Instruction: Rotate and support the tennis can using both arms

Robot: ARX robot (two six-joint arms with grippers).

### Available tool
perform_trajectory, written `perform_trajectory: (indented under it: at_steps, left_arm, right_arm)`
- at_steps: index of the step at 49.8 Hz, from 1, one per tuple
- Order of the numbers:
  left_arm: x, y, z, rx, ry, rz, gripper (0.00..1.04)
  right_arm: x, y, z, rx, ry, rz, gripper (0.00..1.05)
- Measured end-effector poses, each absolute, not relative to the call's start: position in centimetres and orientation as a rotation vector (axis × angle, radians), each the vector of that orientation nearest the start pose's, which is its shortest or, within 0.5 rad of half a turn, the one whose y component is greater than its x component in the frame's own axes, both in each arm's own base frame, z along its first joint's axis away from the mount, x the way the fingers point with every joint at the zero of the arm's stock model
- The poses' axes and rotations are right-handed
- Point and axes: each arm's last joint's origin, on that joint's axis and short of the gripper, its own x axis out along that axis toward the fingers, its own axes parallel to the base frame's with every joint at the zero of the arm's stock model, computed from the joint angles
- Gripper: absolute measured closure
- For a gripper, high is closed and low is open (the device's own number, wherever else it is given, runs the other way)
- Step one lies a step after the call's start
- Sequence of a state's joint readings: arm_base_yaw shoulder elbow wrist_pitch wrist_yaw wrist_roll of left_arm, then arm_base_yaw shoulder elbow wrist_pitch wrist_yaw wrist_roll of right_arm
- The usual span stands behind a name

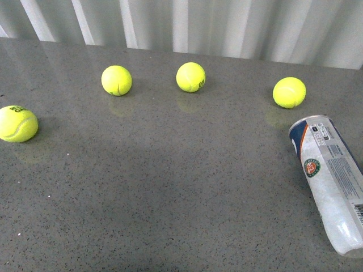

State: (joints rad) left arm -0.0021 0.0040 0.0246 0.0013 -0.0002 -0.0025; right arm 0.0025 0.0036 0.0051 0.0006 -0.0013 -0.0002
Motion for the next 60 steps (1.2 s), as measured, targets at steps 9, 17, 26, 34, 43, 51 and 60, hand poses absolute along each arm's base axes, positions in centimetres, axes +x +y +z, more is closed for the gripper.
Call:
perform_trajectory:
  at_steps: [9, 17, 26, 34, 43, 51, 60]
  left_arm:
    - [9.64, -0.02, 17.17, -0.003, -0.022, -0.002, 0.07]
    - [9.64, -0.02, 17.17, -0.003, -0.022, -0.002, 0.07]
    - [9.64, -0.02, 17.17, -0.003, -0.022, -0.002, 0.07]
    - [9.64, -0.02, 17.17, -0.003, -0.022, -0.002, 0.07]
    - [9.64, -0.02, 17.17, -0.003, -0.022, -0.002, 0.07]
    - [9.64, -0.02, 17.17, -0.003, -0.022, -0.002, 0.07]
    - [9.64, -0.02, 17.17, -0.003, -0.022, -0.002, 0.07]
  right_arm:
    - [9.76, 0.03, 16.5, 0.0, -0.002, 0.004, 0.07]
    - [9.76, 0.03, 16.5, 0.0, -0.002, 0.004, 0.07]
    - [9.76, 0.03, 16.5, 0.0, -0.002, 0.004, 0.07]
    - [9.76, 0.03, 16.5, 0.0, -0.002, 0.004, 0.07]
    - [9.76, 0.03, 16.5, 0.0, -0.002, 0.004, 0.07]
    - [9.76, 0.03, 16.5, 0.0, -0.002, 0.004, 0.07]
    - [9.76, 0.03, 16.5, 0.0, -0.002, 0.004, 0.07]
